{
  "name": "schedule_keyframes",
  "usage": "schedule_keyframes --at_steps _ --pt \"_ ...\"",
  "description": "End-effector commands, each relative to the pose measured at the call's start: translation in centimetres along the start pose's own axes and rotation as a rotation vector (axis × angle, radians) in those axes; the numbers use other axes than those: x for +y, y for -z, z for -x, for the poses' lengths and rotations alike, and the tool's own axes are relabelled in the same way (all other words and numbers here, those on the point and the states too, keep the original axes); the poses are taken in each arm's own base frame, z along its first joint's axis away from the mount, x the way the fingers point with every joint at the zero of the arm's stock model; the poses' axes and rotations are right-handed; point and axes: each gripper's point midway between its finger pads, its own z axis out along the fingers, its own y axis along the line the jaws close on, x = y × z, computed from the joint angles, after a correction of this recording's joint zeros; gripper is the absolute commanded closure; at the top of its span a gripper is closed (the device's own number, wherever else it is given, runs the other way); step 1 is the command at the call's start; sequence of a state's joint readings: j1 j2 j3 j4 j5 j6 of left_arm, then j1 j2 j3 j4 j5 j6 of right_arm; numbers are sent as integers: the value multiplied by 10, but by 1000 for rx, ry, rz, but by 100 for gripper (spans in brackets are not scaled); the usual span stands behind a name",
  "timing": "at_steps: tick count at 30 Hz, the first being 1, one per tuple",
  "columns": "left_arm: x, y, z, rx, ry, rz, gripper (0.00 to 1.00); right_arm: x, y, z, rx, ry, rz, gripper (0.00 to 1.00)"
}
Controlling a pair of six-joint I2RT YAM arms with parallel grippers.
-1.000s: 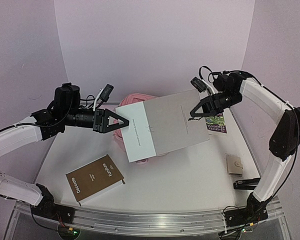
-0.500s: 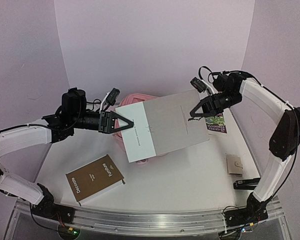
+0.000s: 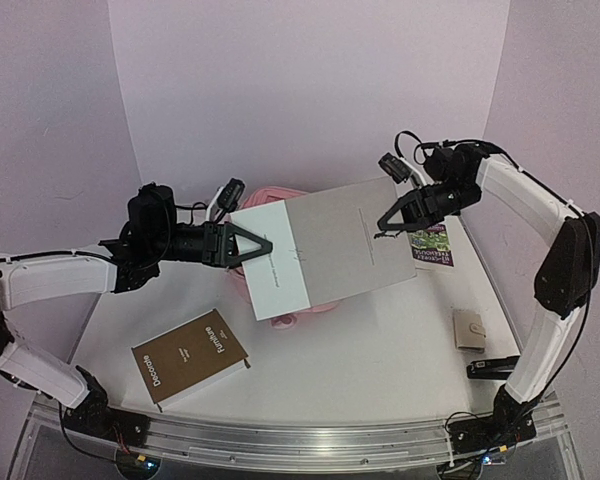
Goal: Pack the student bag
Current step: Pick up the book from the center of the board.
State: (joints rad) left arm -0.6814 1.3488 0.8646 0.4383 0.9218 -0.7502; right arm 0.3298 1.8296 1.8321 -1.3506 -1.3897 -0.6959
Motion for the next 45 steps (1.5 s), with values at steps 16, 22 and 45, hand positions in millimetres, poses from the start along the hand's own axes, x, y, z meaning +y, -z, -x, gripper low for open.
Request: schedule_keyframes --at_steps 16,22,45 --pt "-10 -2 11 -79 -28 -51 99 2 1 9 24 -84 -15 46" --pt "3 18 27 -200 -10 104 100 -70 31 36 -45 -52 -516 19" --pt "55 214 34 -831 361 974 100 -163 -122 17 468 487 -859 40"
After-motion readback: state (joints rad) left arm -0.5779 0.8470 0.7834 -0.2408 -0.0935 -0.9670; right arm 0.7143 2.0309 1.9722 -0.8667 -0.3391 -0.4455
